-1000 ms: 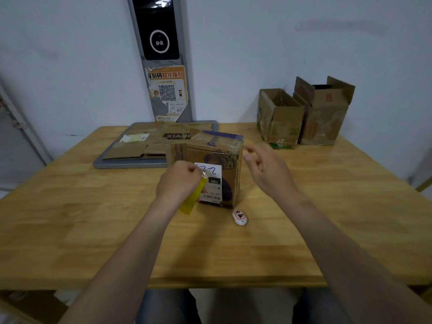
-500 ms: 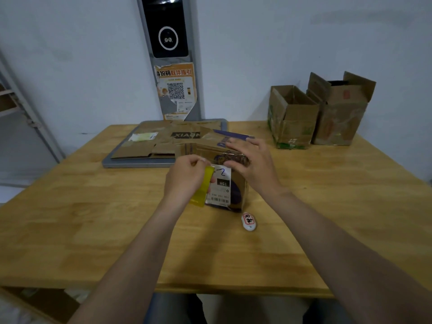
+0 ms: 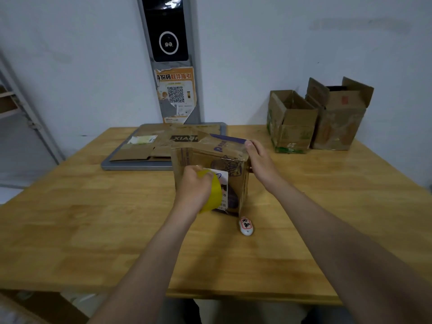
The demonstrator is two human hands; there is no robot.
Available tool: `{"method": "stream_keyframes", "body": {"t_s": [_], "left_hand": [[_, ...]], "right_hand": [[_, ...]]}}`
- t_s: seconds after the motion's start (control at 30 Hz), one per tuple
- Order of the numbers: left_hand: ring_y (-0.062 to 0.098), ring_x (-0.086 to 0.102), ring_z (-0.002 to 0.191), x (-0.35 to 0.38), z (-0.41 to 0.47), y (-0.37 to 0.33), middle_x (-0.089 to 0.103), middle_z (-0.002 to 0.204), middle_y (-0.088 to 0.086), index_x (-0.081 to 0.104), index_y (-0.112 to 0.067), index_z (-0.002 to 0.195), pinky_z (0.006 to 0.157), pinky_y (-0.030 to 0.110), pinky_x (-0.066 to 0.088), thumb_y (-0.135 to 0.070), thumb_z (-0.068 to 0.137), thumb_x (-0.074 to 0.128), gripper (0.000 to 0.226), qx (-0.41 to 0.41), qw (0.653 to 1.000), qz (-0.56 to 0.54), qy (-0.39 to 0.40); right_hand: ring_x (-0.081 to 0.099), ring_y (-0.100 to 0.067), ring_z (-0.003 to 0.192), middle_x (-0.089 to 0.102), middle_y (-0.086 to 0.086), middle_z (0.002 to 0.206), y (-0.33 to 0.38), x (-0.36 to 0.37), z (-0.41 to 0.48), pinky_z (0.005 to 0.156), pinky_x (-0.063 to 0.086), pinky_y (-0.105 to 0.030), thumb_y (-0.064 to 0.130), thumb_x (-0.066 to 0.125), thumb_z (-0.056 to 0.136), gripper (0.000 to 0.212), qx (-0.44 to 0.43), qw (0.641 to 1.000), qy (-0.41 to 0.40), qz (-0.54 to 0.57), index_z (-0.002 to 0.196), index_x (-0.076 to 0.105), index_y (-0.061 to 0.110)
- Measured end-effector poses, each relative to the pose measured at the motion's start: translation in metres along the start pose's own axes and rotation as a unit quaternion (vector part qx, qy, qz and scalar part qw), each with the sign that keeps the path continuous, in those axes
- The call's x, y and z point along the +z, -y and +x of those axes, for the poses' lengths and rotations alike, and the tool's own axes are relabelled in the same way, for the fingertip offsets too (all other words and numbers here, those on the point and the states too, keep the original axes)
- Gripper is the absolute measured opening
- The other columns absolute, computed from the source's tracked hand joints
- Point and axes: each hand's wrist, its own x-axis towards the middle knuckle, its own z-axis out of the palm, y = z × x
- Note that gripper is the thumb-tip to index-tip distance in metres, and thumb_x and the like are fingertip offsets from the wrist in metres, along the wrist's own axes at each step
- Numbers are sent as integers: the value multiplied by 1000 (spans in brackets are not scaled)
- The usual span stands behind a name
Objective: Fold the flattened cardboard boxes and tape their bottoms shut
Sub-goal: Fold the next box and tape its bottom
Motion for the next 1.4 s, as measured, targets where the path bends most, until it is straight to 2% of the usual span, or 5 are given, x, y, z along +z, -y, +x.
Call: {"method": "stream_keyframes", "body": {"t_s": [0.33,0.73,0.9,1.0,1.4], "left_hand": [[20,50,104,16,-5,6,51,116,-5,43,-23,143,85,35,41,-43,98,65,54,2,1000,-30,-8],[28,54,129,8,2,37,54,144,4,42,-23,145,101,42,50,-35,88,80,70,3,990,114,79],[17,59,101,0,8,16,60,125,0,43,-26,144,66,25,46,-28,93,75,61,98,992,67,35],[5,58,92,-6,8,-5,56,111,-12,44,-32,140,57,19,45,-34,88,81,64,144,989,28,25],[7,46,114,-7,22,-22,50,123,-16,49,-30,136,80,25,40,-47,92,73,53,193,979,55,19]], "right_hand": [[65,-19,72,64,2,75,1,-18,-12,58,56,-43,45,52,102,34,-19,993,-110,-25,76,60,24],[63,-18,118,68,-2,128,-34,-12,-52,102,53,-43,46,66,96,48,69,991,98,-62,131,59,14],[69,-6,94,72,15,101,-5,-15,-46,68,53,-13,31,65,99,21,1,999,-1,-39,119,62,30],[71,-13,99,73,6,114,18,-19,-43,81,61,-34,30,65,99,35,-18,1000,-16,-4,133,59,27],[73,-3,74,68,3,91,41,-40,-53,61,62,-29,42,72,93,66,-27,998,-49,5,150,49,21]]}}
